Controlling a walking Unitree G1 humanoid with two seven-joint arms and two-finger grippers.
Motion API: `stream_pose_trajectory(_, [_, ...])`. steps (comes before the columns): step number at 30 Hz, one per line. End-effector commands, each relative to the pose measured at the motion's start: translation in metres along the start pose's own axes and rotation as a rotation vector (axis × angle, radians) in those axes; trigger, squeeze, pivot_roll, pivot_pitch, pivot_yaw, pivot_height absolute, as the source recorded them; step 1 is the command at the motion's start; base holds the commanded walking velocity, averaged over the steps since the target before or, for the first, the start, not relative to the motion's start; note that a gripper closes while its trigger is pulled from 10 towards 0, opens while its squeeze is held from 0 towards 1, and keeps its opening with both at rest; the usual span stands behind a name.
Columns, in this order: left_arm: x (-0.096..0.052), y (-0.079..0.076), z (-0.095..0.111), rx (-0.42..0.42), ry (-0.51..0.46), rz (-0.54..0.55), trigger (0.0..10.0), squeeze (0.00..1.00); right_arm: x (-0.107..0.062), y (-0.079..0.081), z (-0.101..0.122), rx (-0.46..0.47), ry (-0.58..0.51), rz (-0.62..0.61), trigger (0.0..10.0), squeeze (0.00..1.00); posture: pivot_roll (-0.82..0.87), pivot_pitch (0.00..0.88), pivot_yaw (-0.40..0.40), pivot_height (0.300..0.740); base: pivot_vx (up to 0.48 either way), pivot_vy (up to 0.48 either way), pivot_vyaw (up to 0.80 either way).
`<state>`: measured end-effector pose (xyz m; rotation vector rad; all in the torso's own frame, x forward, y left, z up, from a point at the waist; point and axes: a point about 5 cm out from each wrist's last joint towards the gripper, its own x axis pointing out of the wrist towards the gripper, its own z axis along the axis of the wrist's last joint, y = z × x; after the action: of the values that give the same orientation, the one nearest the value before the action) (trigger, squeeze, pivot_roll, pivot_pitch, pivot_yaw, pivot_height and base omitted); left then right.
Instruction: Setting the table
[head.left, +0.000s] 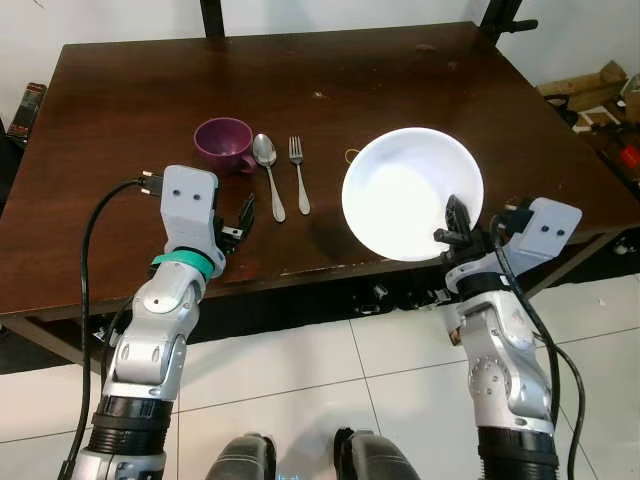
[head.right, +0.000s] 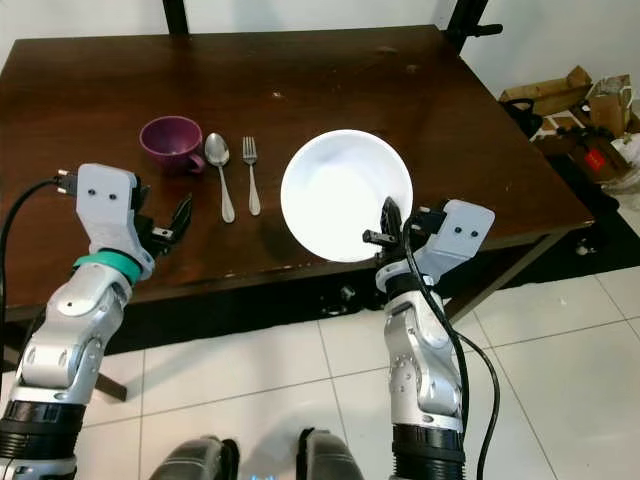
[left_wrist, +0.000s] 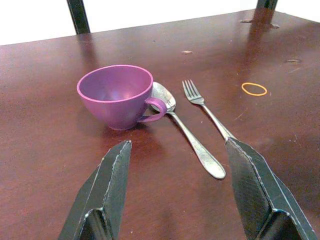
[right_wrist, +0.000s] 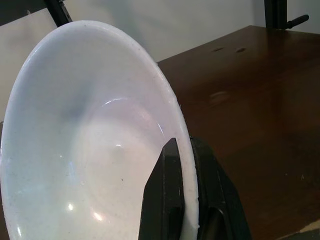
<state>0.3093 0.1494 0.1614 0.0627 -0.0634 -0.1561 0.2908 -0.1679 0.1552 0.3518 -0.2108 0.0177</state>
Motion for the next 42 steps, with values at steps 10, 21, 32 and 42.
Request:
stream_pose_trajectory(10, [0.0030, -0.0011, -0.0016, 0.001, -0.007, 0.014, 10.0, 0.00, 0.0012, -0.0033, 0.0025, -0.003, -0.014, -0.011, 10.0, 0.00, 0.04, 0.038, 0.030, 0.740, 0.000, 0.000, 0.00])
stream_pose_trajectory(21, [0.0025, -0.0004, -0.0021, 0.005, -0.012, 0.017, 10.0, 0.00, 0.0026, -0.0024, 0.0022, -0.004, -0.011, -0.005, 10.0, 0.00, 0.05, 0.041, 0.028, 0.740, -0.287, 0.000, 0.00])
stream_pose_trajectory(32, [0.0028, -0.0007, -0.0016, 0.005, -0.018, 0.014, 10.0, 0.00, 0.0033, -0.0006, 0.0012, -0.002, -0.008, 0.000, 10.0, 0.00, 0.05, 0.041, 0.032, 0.740, -0.340, 0.000, 0.00])
stream_pose_trajectory(42, [0.0033, -0.0012, -0.0014, 0.005, -0.019, 0.010, 10.0, 0.00, 0.0028, 0.0000, 0.0014, 0.006, -0.009, 0.001, 10.0, 0.00, 0.04, 0.043, 0.035, 0.740, -0.328, 0.000, 0.00])
